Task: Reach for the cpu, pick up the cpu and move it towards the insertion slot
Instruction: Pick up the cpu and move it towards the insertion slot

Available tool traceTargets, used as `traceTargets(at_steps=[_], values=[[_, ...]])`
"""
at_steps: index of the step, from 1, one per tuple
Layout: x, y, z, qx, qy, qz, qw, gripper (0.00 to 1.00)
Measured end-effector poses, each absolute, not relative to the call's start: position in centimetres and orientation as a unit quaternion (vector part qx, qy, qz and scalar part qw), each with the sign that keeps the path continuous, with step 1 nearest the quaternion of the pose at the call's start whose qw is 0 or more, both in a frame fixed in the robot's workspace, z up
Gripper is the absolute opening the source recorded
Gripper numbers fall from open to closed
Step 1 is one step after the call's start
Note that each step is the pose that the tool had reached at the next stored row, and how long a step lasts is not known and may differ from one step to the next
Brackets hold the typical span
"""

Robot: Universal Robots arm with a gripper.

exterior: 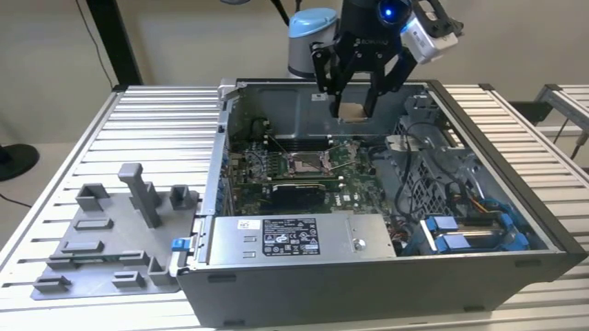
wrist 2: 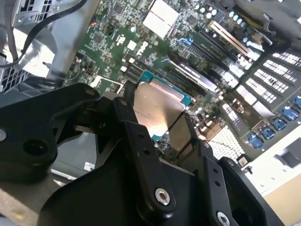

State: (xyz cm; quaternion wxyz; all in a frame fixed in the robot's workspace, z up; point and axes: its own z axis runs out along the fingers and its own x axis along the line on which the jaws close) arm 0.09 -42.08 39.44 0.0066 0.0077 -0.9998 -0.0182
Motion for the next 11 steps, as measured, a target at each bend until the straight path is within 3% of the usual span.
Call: traceTargets(at_steps=[11], values=[[-0.3,-40.2,39.2,0.008,-1.0,-0.017,0.007,0.0]])
